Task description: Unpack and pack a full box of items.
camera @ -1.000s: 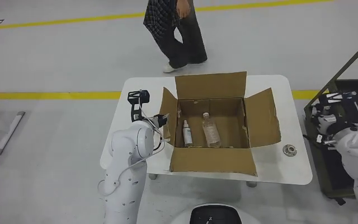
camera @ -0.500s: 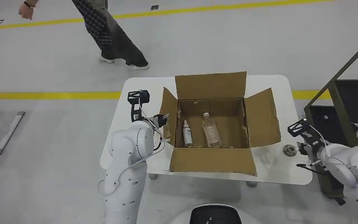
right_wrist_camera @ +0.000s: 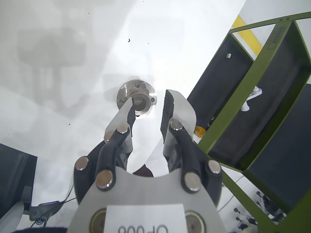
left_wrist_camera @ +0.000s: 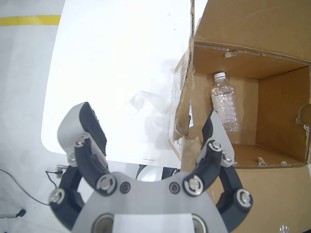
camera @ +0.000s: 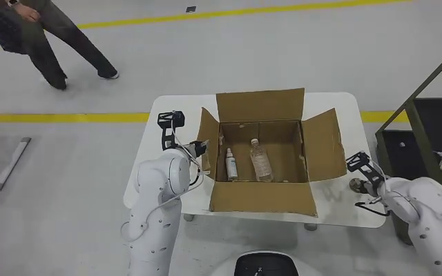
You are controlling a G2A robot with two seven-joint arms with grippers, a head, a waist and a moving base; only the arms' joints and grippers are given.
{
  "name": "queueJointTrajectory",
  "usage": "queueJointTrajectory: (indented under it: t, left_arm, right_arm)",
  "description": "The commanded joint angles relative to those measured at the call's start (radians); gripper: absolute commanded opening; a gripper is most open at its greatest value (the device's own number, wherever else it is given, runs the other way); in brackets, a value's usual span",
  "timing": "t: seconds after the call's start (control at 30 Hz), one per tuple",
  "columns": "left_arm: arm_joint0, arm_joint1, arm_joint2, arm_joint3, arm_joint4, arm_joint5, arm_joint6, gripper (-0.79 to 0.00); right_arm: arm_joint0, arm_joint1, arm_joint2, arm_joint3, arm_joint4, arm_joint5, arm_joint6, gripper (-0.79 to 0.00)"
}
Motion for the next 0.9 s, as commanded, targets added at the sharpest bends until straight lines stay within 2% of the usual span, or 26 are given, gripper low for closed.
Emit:
queueJointTrajectory:
  t: [0.0, 0.43, 0.87]
  left_arm:
    - [0.0, 0.0, 0.0, 0.0, 0.0, 0.0, 0.0, 0.0]
    - [0.0, 0.0, 0.0, 0.0, 0.0, 0.0, 0.0, 0.0]
    - [0.0, 0.0, 0.0, 0.0, 0.0, 0.0, 0.0, 0.0]
  right_arm:
    - [0.008, 0.0, -0.005, 0.014, 0.002, 0.0, 0.0, -0.502]
    - [0.041, 0.0, -0.038, 0.057, 0.028, -0.008, 0.015, -0.471]
    - [0.057, 0.002, -0.049, 0.093, 0.052, -0.006, 0.021, -0.477]
